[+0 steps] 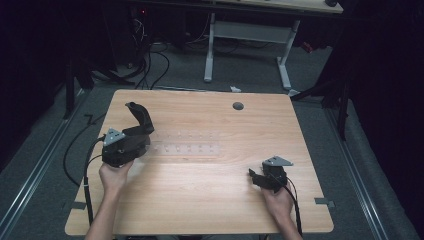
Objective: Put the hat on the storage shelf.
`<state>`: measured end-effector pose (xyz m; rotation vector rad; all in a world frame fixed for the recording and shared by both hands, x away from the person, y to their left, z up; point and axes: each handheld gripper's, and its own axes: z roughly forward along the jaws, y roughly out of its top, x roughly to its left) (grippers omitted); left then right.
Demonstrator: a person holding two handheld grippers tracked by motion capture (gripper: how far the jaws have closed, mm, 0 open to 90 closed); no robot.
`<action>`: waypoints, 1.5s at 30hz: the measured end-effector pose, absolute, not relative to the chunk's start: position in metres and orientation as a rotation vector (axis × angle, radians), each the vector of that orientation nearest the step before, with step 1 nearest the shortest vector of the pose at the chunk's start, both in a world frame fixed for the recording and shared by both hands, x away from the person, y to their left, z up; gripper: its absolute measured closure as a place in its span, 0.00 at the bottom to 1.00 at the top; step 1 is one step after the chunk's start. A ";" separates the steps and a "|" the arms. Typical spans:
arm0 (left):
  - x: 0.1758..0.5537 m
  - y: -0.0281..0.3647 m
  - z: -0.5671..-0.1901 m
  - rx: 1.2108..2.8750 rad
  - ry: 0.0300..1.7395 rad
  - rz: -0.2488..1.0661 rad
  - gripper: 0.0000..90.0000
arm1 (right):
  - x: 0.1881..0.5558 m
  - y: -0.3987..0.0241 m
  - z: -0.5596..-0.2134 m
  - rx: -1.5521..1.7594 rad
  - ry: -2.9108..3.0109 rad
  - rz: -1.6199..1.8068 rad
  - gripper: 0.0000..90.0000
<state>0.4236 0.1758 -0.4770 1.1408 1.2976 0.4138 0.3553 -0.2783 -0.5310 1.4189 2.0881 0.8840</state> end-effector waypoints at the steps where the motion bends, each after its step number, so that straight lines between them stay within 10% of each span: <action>1: 0.422 0.177 -0.477 1.134 1.296 0.418 0.53 | 0.355 -0.278 -0.531 1.419 2.088 0.884 0.42; 45: 0.349 0.135 -0.544 1.340 1.361 0.376 0.39 | 0.355 -0.278 -0.531 1.420 2.088 0.884 0.42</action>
